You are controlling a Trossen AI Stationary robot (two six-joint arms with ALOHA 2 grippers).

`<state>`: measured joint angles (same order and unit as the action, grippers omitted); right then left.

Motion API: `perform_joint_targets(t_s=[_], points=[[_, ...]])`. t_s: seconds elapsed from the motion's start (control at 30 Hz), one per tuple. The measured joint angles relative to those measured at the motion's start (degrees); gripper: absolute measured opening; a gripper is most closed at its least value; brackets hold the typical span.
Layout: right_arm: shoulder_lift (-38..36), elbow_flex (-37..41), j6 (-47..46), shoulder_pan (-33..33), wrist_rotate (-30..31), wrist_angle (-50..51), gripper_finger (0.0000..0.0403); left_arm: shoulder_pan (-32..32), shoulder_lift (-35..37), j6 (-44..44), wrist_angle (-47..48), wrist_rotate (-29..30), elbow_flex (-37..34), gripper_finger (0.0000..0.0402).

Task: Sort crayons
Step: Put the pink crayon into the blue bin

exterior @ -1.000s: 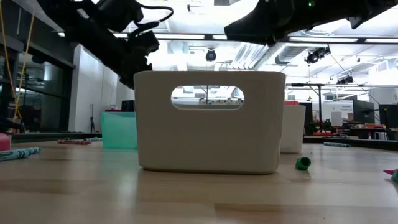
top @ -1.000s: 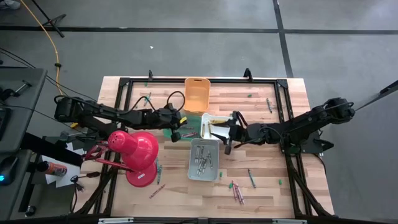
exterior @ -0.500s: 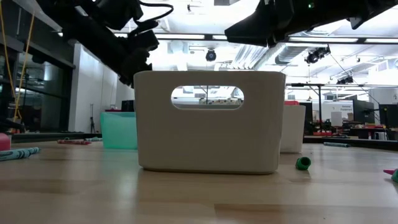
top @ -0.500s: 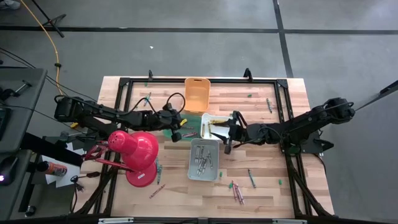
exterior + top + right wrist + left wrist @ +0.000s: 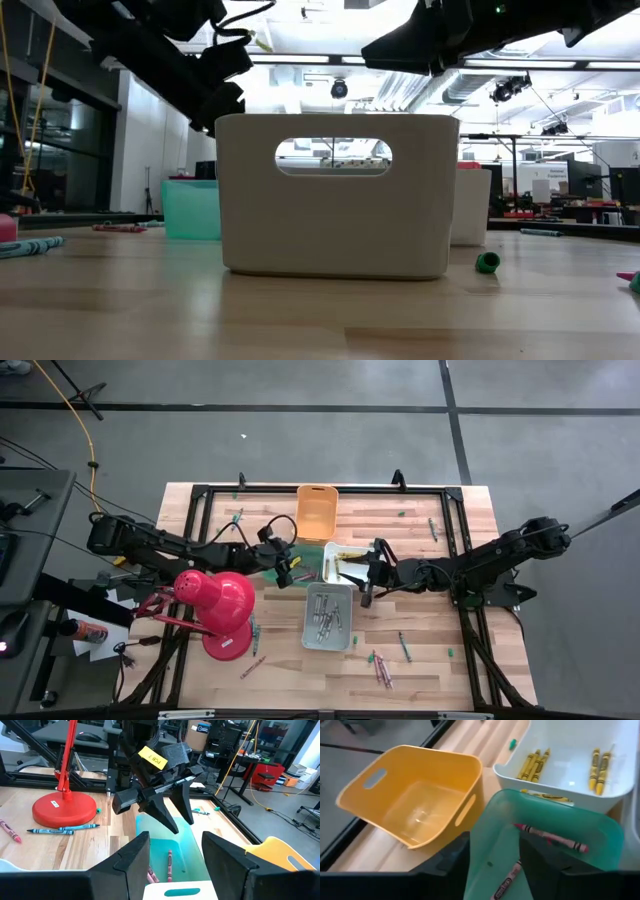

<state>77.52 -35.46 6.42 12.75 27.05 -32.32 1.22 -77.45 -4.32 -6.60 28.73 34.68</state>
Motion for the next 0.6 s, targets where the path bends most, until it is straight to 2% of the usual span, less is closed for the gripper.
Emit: perform_joint_targets(t_s=[0.17, 0.37, 0.47, 0.6], points=[[0.00, 0.00, 0.00, 0.00, 0.02, 0.07, 0.0177, 0.85, 0.00, 0.00, -0.46, 0.46, 0.00, 0.0186], [0.00, 0.00, -0.15, 0.00, 0.11, -0.02, 0.0177, 1.52, 1.87, 1.26, -7.36, -1.06, 0.09, 0.0190], [0.00, 0.00, -0.15, 0.00, 0.11, -0.02, 0.0177, 1.54, 3.68, 2.63, -13.57, -6.59, -0.52, 0.0188], [0.00, 0.00, -0.72, 0.00, 0.09, -0.02, 0.0177, 1.39, 3.49, 5.31, -35.16, -19.08, -7.98, 0.0176]])
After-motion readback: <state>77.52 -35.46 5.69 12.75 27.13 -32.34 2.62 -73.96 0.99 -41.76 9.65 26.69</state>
